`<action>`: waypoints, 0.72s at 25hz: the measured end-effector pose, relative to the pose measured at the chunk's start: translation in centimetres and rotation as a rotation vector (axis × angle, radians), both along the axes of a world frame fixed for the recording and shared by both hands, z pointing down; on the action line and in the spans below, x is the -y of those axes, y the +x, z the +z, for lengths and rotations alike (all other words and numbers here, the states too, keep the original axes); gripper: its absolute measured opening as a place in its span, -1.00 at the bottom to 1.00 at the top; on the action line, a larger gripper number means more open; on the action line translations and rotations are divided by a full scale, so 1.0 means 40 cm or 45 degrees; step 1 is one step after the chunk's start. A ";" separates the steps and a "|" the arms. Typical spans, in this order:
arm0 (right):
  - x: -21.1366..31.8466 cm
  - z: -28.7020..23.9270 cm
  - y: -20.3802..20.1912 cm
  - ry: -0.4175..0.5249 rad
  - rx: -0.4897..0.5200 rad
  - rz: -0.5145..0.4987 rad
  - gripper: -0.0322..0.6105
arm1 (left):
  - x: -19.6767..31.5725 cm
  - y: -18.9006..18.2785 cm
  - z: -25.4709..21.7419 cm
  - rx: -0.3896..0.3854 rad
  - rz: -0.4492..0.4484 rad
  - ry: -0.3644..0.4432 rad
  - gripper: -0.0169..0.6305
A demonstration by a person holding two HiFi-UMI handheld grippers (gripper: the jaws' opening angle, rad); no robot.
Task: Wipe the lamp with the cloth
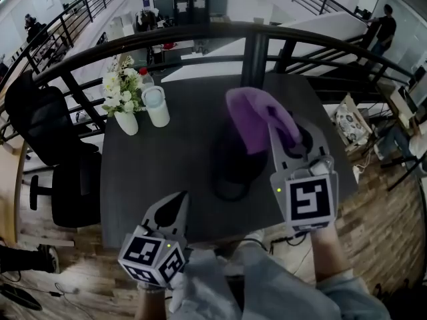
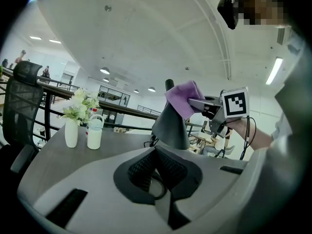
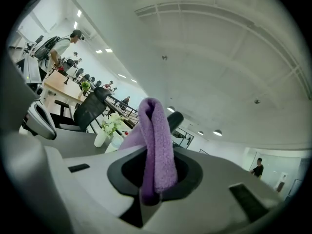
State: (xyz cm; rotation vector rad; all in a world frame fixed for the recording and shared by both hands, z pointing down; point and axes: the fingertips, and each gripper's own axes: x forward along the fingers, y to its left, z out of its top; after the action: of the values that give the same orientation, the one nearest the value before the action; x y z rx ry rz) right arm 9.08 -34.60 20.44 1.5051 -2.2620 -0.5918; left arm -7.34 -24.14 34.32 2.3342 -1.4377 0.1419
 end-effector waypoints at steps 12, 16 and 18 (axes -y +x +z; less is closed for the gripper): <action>0.113 -0.145 0.152 0.157 -0.029 0.157 -0.74 | 0.031 0.042 -0.007 0.004 -0.010 0.009 -0.91; 0.143 -0.196 0.174 0.188 -0.001 0.193 -0.74 | 0.037 0.044 -0.011 -0.001 -0.032 0.013 -0.91; 0.155 -0.217 0.170 0.210 0.007 0.193 -0.74 | 0.040 0.042 -0.014 -0.003 -0.047 0.014 -0.91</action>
State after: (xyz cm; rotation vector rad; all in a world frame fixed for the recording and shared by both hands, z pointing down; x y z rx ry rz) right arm 15.88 -40.81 11.77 1.7397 -2.1228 -0.7443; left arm -5.67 -25.76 33.76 2.3145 -1.4834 0.1212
